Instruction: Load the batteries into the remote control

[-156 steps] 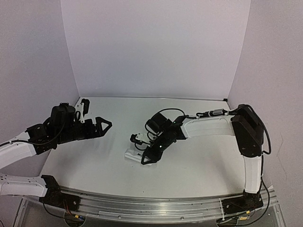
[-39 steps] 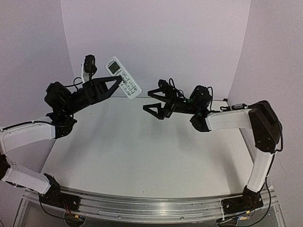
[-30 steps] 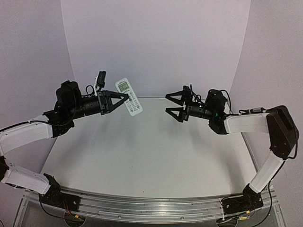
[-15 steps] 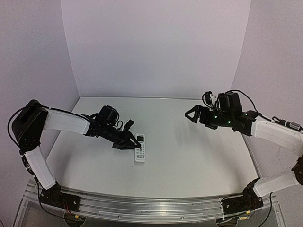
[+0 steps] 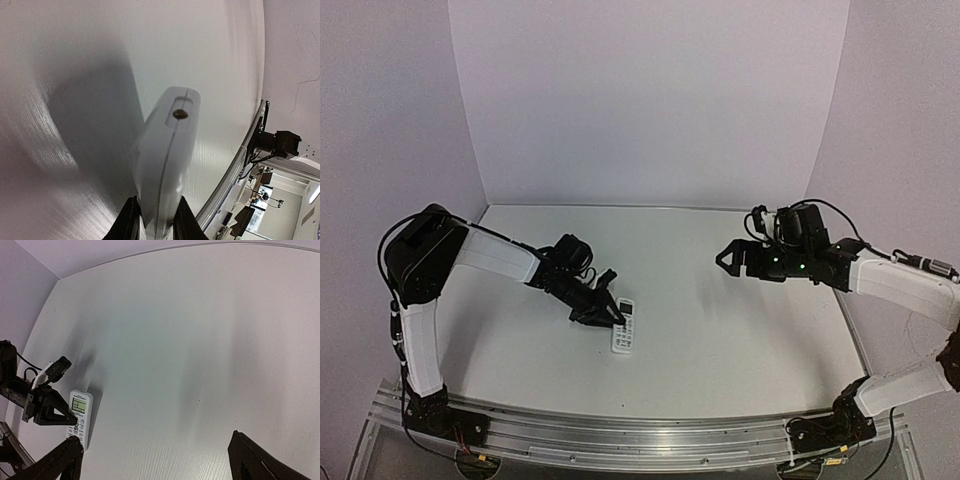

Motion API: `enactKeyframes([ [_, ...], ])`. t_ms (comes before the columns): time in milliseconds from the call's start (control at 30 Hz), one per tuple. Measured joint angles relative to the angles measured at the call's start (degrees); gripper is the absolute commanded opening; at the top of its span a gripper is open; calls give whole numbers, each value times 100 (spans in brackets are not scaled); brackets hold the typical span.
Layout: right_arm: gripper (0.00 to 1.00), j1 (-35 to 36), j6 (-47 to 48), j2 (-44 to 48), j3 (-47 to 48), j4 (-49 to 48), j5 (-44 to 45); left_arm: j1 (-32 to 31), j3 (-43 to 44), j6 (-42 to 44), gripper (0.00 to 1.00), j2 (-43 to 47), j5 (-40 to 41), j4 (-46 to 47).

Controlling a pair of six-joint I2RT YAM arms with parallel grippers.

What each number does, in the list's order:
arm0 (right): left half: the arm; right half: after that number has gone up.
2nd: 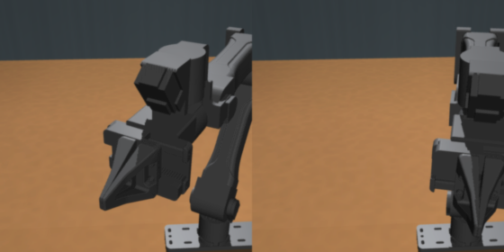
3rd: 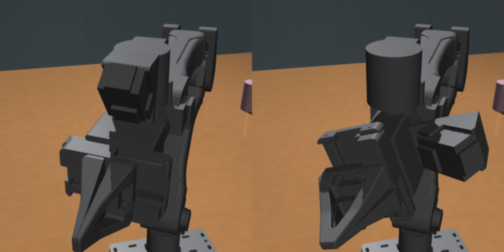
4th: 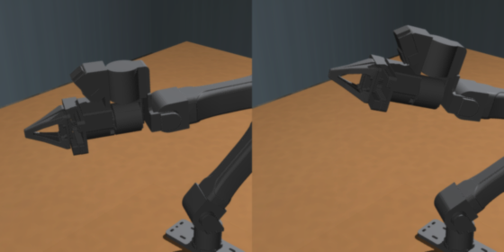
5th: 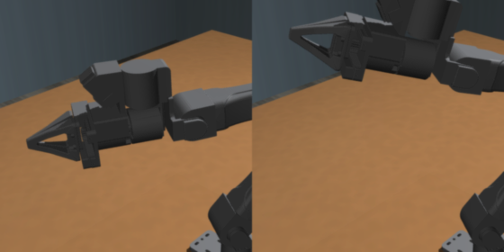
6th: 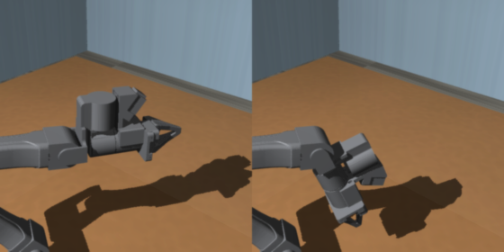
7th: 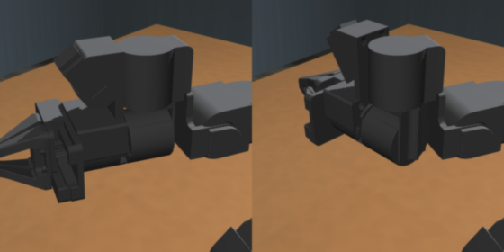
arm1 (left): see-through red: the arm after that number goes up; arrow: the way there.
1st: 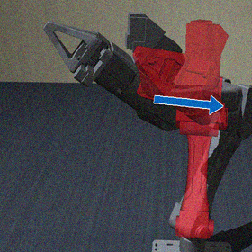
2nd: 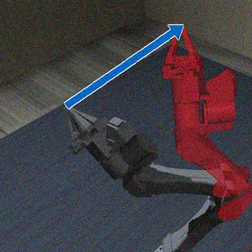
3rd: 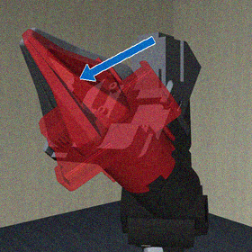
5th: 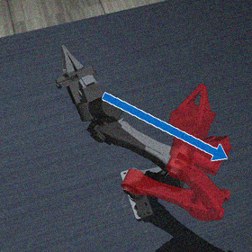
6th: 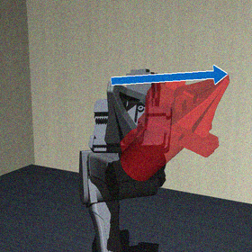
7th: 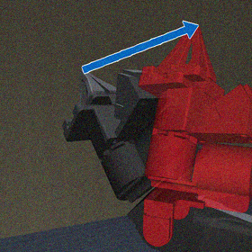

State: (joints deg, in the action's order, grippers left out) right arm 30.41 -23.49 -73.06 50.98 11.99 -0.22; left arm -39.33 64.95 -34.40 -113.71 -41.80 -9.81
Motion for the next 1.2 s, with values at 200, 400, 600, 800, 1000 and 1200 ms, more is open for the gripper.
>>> enactKeyframes([
  [200, 98, 0, 73, 2, -21, 24, 86, -6, 432, 263, 50, -103, 240, -612],
  [400, 98, 0, 99, 31, -21, 97, 120, 39, 714, 418, 99, 86, 1059, -1339],
  [600, 98, 0, 69, 163, -14, 261, 384, 47, 925, 150, 100, 1387, 2887, -2459],
  [800, 98, 0, -31, 225, 14, 667, 1134, 56, 901, -925, 100, 3078, 5884, -3004],
  [1000, 98, 0, -76, 301, -78, 885, 1712, 103, -262, -1366, 100, 4827, 7338, -2648],
  [1200, 98, 0, -431, 494, -484, 964, 2060, 102, -966, -1349, 100, 5024, 7345, -2376],
])
